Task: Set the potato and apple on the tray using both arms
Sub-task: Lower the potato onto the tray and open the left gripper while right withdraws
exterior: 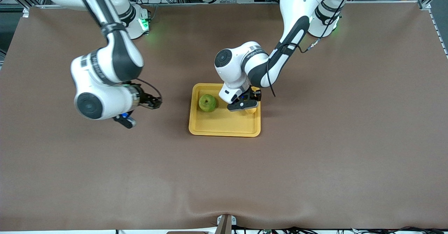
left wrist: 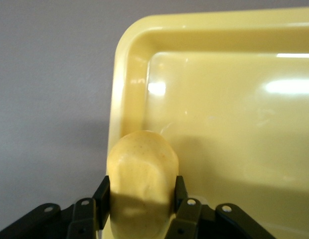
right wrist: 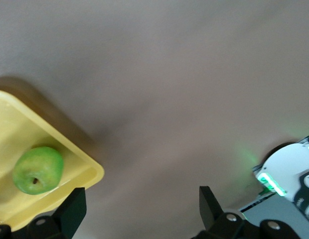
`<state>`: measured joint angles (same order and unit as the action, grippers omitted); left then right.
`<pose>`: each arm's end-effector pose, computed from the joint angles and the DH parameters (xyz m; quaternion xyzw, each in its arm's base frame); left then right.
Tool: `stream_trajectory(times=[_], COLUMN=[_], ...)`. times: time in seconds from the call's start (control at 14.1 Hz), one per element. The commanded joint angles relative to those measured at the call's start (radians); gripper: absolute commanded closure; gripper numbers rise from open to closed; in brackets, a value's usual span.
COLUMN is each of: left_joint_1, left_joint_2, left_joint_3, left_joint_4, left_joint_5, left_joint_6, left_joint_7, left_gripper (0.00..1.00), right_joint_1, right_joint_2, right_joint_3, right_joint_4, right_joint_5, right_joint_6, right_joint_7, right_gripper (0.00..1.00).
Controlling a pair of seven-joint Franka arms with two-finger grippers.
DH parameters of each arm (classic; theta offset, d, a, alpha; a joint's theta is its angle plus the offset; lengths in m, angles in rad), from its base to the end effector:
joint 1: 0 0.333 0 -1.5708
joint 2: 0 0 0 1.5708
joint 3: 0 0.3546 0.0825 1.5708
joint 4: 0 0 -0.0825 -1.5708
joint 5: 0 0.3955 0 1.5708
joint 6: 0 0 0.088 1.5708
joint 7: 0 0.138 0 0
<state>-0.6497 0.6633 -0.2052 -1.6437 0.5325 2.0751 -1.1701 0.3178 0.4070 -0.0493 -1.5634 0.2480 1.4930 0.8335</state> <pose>0.4957 -0.4867 0.2137 -0.9831 -0.0170 -0.0759 0.1656 0.5960 0.2045 0.3887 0.9215 -0.2885 -0.2585 0.0271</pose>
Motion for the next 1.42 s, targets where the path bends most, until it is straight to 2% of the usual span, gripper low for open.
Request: stream_trajectory(times=[0.0, 0.07, 0.14, 0.21, 0.64, 1.07, 1.21, 1.35], left_joint_1=[-0.016, -0.015, -0.015, -0.019, -0.015, 0.036, 0.08, 0.122], left_joint_2=[0.051, 0.051, 0.059, 0.065, 0.045, -0.086, -0.126, -0.171], left_joint_3=[0.009, 0.009, 0.009, 0.01, 0.009, 0.006, -0.002, -0.002], left_joint_4=[0.079, 0.079, 0.081, 0.082, 0.09, 0.101, 0.098, 0.091], left_joint_5=[0.024, 0.024, 0.024, 0.033, 0.035, -0.12, -0.167, -0.213], left_joint_6=[-0.03, -0.03, -0.03, -0.03, -0.03, -0.116, -0.135, -0.176], left_joint_7=[-0.02, -0.037, -0.06, -0.074, -0.075, -0.028, 0.044, 0.119], left_gripper=[0.87, 0.61, 0.05, 0.0, 0.0, 0.0, 0.0, 0.0], right_joint_1=[-0.094, -0.109, -0.124, -0.143, -0.272, -0.359, -0.361, -0.371], right_joint_2=[-0.036, -0.037, -0.037, -0.037, -0.037, -0.04, -0.042, -0.06], right_joint_3=[0.052, 0.052, 0.052, 0.054, 0.057, 0.055, 0.058, 0.098], right_joint_4=[0.034, 0.055, 0.071, 0.081, 0.166, 0.233, 0.281, 0.304], right_joint_5=[-0.007, -0.01, -0.012, -0.012, -0.012, -0.068, -0.143, -0.237], right_joint_6=[-0.069, -0.089, -0.105, -0.117, -0.189, -0.22, -0.22, -0.218], right_joint_7=[-0.06, -0.082, -0.111, -0.143, -0.385, -0.738, -0.842, -0.934], right_gripper=[0.0, 0.0, 0.0, 0.0, 0.0, 0.0, 0.0, 0.0])
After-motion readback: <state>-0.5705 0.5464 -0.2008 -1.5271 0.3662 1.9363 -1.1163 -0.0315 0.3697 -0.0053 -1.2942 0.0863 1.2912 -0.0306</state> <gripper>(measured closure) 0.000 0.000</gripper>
